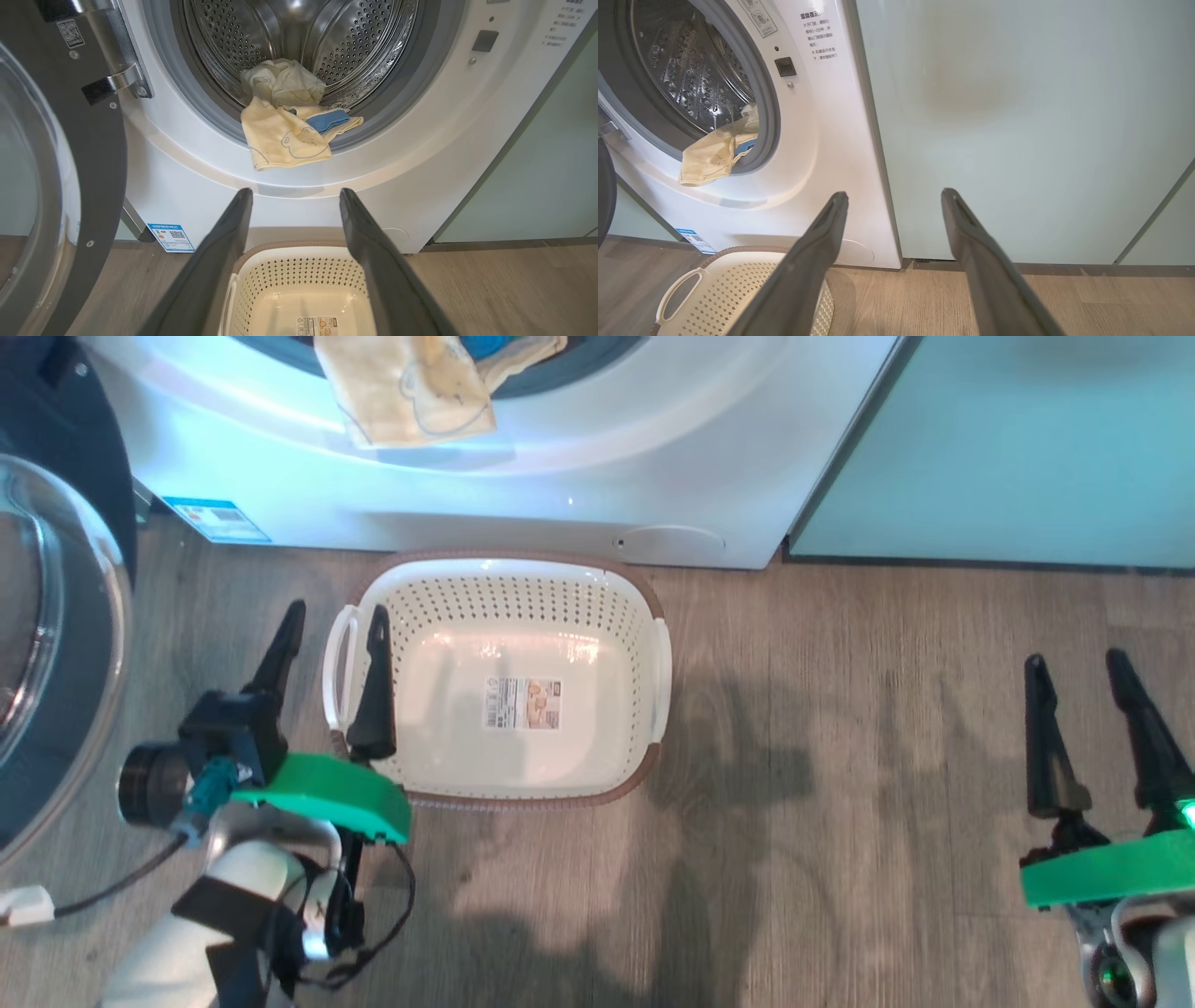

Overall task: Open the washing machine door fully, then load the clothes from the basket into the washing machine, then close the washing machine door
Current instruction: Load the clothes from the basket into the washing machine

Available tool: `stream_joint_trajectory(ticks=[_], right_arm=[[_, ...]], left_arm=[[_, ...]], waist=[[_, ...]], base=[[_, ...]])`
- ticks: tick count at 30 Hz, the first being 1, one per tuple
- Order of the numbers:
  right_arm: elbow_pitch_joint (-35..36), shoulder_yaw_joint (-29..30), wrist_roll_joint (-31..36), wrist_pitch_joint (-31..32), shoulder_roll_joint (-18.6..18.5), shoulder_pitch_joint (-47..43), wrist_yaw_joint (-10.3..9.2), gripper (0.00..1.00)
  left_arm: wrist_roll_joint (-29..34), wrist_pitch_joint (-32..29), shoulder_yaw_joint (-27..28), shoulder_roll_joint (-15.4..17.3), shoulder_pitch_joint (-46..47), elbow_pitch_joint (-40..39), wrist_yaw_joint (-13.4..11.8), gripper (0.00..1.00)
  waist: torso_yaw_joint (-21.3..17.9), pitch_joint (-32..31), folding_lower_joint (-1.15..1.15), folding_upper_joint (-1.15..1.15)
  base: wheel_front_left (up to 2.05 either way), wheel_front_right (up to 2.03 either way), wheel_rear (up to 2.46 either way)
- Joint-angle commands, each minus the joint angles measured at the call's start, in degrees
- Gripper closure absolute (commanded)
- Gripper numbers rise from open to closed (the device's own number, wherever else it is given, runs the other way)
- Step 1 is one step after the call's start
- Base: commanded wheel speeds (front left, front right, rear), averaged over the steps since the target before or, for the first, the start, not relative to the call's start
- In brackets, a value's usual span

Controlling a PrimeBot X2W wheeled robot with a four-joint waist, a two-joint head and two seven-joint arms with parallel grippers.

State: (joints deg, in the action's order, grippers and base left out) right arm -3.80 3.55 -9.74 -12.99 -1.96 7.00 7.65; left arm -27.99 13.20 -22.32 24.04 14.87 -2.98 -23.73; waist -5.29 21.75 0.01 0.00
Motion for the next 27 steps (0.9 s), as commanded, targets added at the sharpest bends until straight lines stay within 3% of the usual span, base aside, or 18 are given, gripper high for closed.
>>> stream_joint_trajectory(ticks=[1,27], right_arm=[[2.0,-1.3,-0.2,0.3,-0.9,-0.5,-0.16,0.0],[3.0,-2.6,-0.8,1.0,-0.9,-0.8,-0.16,0.0]], left_arm=[[-0.1,0.6,2.1,1.0,0.5,-1.6,-0.4,0.0],[-1.6,-0.1,1.6,0.7,2.0,0.0,0.8,0.0]], waist=[[0.1,-0.6,-0.01,0.0],[-1.3,-0.8,-0.01,0.0]], base=[[0.0,0.0,0.0],[0.0,0.0,0.0]])
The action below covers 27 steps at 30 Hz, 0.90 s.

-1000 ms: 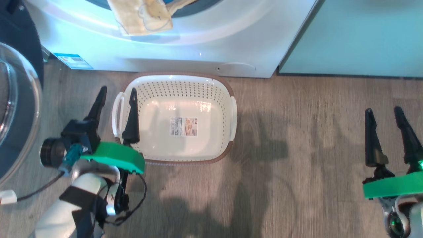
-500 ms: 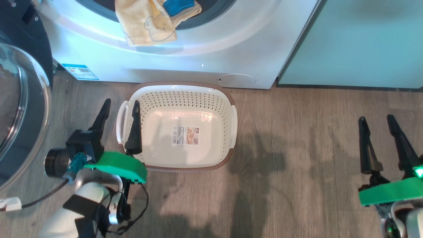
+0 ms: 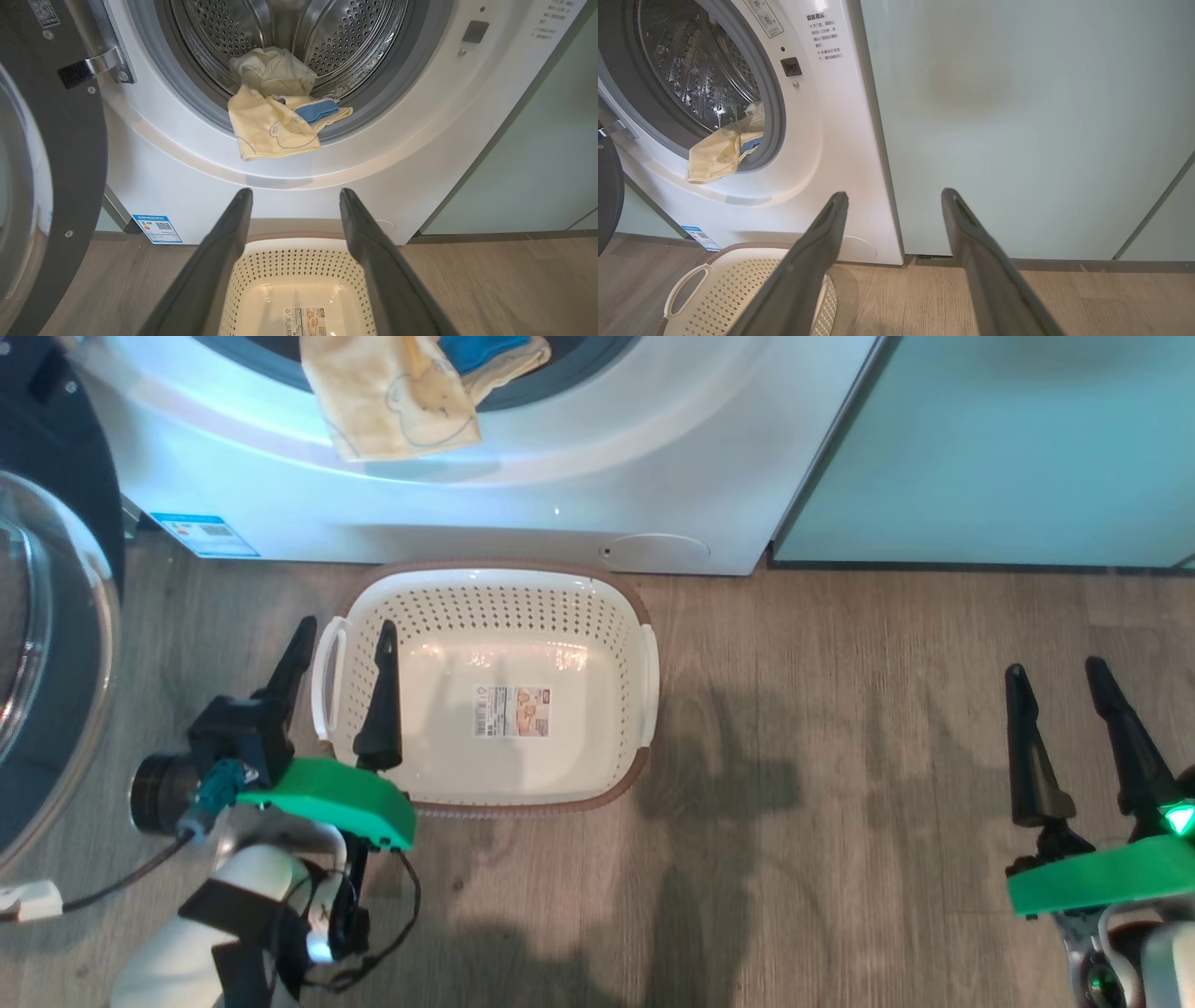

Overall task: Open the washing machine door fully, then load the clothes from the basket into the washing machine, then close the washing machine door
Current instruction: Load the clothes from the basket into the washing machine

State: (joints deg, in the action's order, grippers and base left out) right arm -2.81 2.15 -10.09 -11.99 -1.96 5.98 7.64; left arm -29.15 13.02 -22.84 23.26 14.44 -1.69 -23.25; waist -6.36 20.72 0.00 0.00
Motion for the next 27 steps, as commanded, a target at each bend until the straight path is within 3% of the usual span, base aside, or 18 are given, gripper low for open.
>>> stream_joint_trajectory(ticks=[1,12,27], right_arm=[[2.0,-1.3,-0.6,-0.1,-0.9,0.3,-0.15,0.0],[0.6,-2.8,-2.9,-1.6,-0.9,2.4,-0.15,0.0],[-2.2,-5.1,-8.0,-3.0,-0.9,6.1,-0.15,0.0]], left_arm=[[-0.5,-0.1,2.3,1.8,2.8,-1.1,0.4,0.0],[-2.5,-4.2,3.8,4.2,9.5,2.3,2.8,0.0],[-4.7,-14.5,6.5,11.8,25.2,8.5,7.7,0.0]], waist=[[-0.4,0.5,0.0,0.0],[-3.7,4.7,0.0,0.0],[-10.5,11.1,0.0,0.0]], base=[[0.0,0.0,0.0],[0.0,0.0,0.0],[0.0,0.0,0.0]])
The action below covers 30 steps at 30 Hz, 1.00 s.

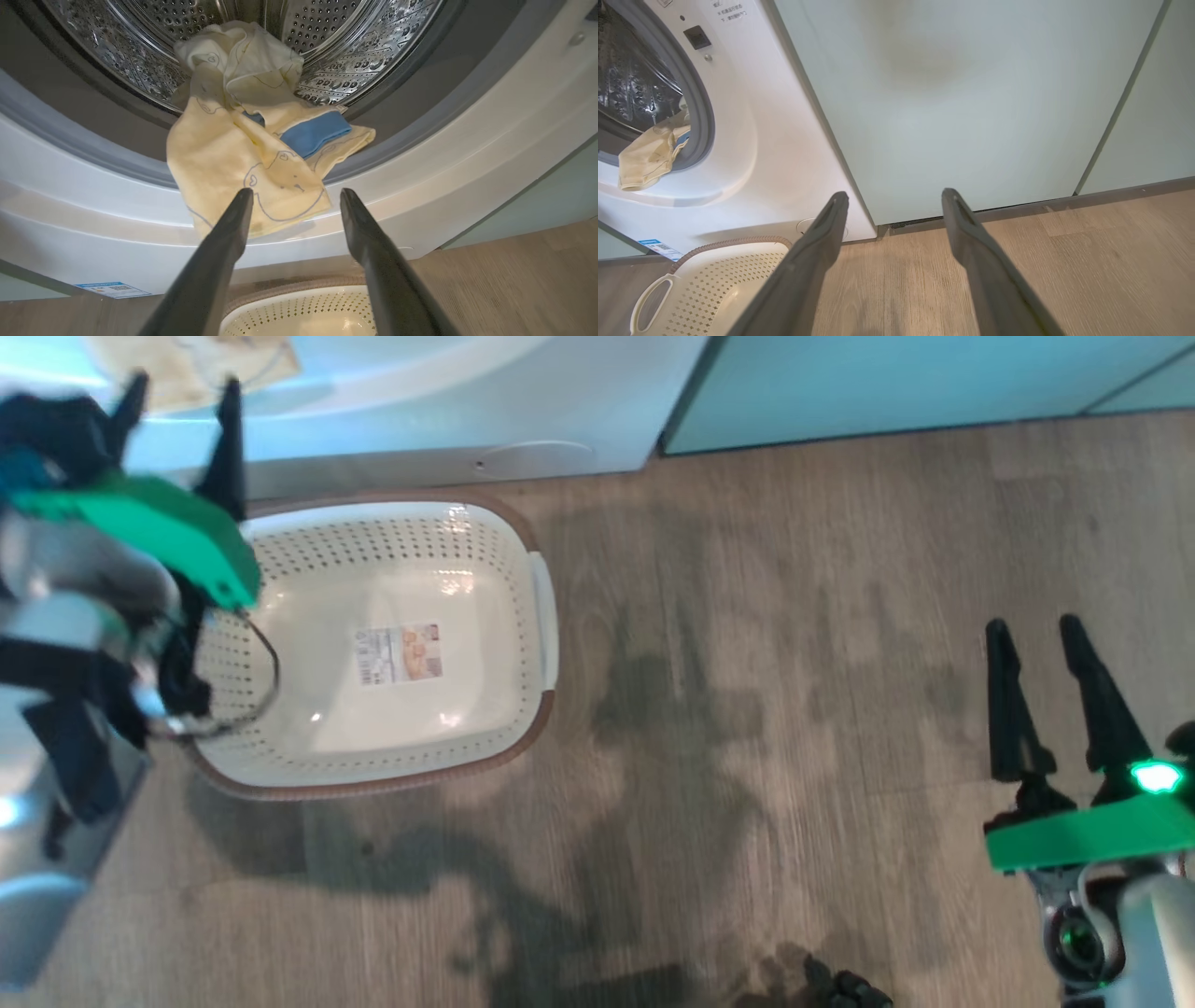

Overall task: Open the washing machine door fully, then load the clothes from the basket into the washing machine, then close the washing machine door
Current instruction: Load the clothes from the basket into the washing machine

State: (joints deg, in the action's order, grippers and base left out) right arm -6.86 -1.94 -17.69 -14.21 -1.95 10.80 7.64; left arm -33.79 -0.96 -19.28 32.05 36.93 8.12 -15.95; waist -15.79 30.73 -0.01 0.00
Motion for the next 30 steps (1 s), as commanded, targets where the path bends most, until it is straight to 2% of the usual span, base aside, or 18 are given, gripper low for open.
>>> stream_joint_trajectory(ticks=[1,5,7,14,23,30], right_arm=[[2.0,-1.2,-0.7,-0.8,-0.9,1.4,-0.15,0.0],[2.4,-2.0,-1.9,-0.8,-0.9,2.1,-0.15,0.0],[2.5,-2.3,-2.2,-0.8,-0.9,2.3,-0.15,0.0],[2.7,-4.0,-4.7,-0.8,-0.9,4.1,-0.15,0.0],[2.4,-5.2,-7.4,-0.8,-0.9,5.3,-0.15,0.0],[2.1,-5.6,-8.3,-0.8,-0.9,6.1,-0.15,0.0]], left_arm=[[-0.3,-1.6,3.0,3.6,4.1,-1.0,0.9,0.0],[-0.8,-5.7,3.2,5.9,10.0,0.5,2.7,0.0],[-1.5,-7.0,3.3,6.0,11.5,1.0,3.3,0.0],[-2.8,-17.3,2.3,9.0,23.2,7.3,6.4,0.0],[-2.8,-28.1,0.3,10.9,31.6,15.0,7.0,0.0],[-3.4,-33.1,-0.3,10.9,35.2,19.1,6.3,0.0]], waist=[[-1.5,1.5,0.01,0.0],[-3.1,3.0,0.01,0.0],[-3.4,3.5,0.01,0.0],[-6.7,6.9,0.01,0.0],[-9.6,10.0,0.01,0.0],[-10.4,11.1,0.01,0.0]], base=[[0.0,0.0,0.0],[0.0,0.0,0.0],[0.0,0.0,0.0],[0.0,0.0,0.0],[0.0,0.0,0.0],[0.0,0.0,0.0]])
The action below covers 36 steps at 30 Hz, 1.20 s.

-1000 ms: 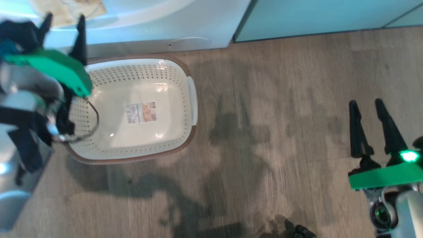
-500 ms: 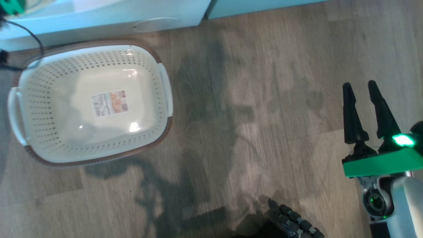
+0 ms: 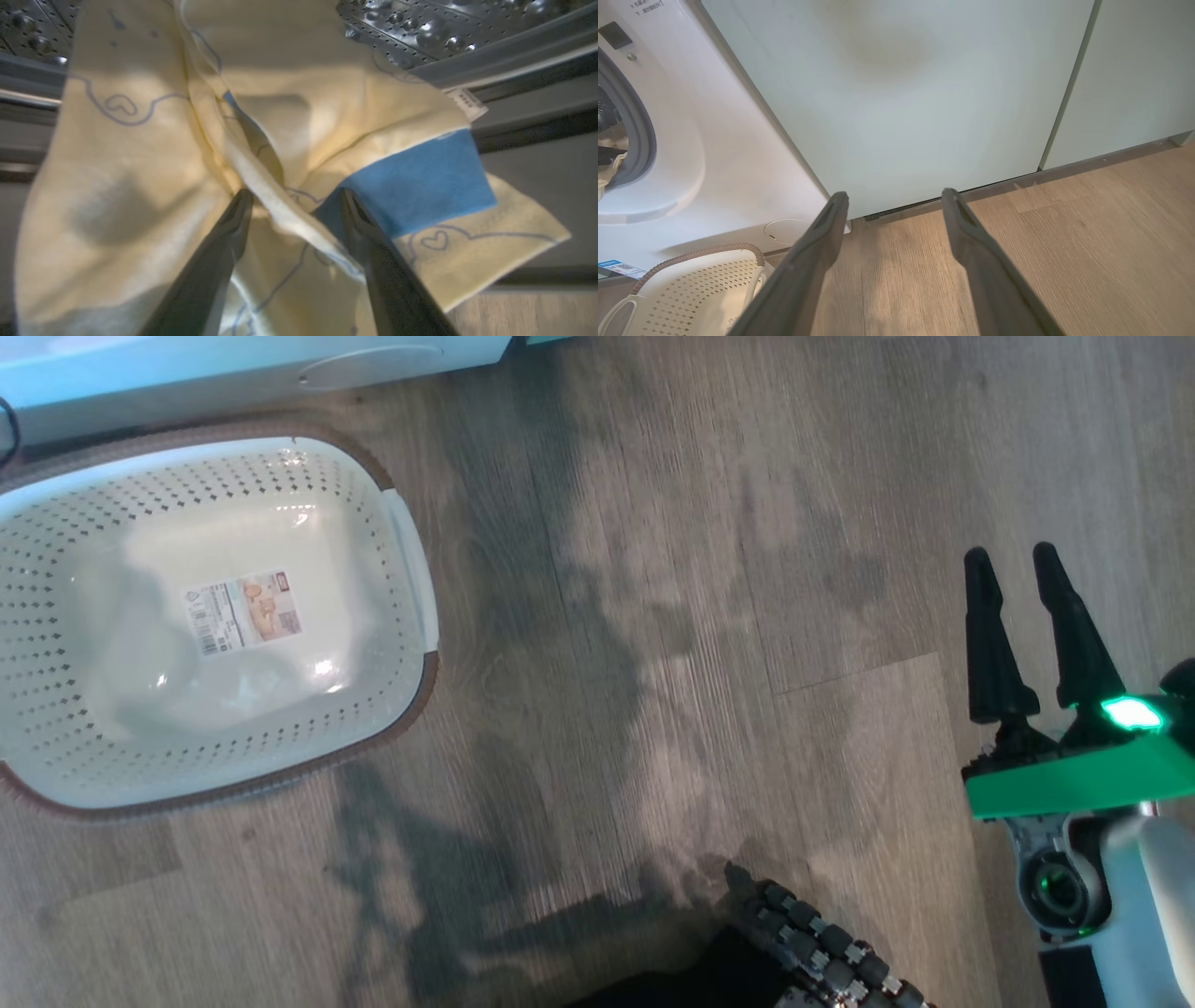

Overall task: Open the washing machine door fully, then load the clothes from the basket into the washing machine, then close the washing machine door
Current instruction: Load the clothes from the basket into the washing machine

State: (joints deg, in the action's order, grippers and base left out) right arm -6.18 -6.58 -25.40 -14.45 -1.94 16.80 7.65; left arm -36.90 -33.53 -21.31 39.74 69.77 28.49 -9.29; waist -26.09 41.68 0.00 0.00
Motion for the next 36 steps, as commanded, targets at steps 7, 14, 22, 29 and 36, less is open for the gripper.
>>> stream_joint_trajectory(ticks=[7,14,22,29,36], right_arm=[[1.2,-1.3,-0.7,-0.5,-0.9,0.9,-0.16,0.0],[1.2,-1.1,-0.6,-0.5,-0.9,1.3,-0.16,0.0],[1.4,-1.3,-0.8,-0.5,-0.9,1.8,-0.16,0.0],[1.8,-2.2,-1.7,-0.5,-0.9,2.2,-0.16,0.0],[2.0,-4.0,-2.9,-0.5,-0.9,2.5,-0.16,0.0]], left_arm=[[-1.5,-4.2,1.2,2.4,4.6,0.6,-0.1,1.0],[-0.6,-3.9,0.2,2.2,6.8,0.4,0.6,1.0],[2.7,1.9,0.0,3.3,10.3,0.1,0.2,1.0],[7.7,9.7,-0.4,5.3,14.8,0.2,-0.8,1.0],[13.1,18.9,-1.3,8.1,21.8,1.9,0.8,1.0]], waist=[[-0.4,0.8,0.0,0.0],[-0.1,1.1,0.0,0.0],[-0.3,2.0,0.0,0.0],[-2.0,4.2,0.0,0.0],[-5.1,7.3,0.0,0.0]], base=[[0.0,0.0,0.0],[0.0,0.0,0.0],[0.0,0.0,0.0],[0.0,0.0,0.0],[0.0,0.0,0.0]])
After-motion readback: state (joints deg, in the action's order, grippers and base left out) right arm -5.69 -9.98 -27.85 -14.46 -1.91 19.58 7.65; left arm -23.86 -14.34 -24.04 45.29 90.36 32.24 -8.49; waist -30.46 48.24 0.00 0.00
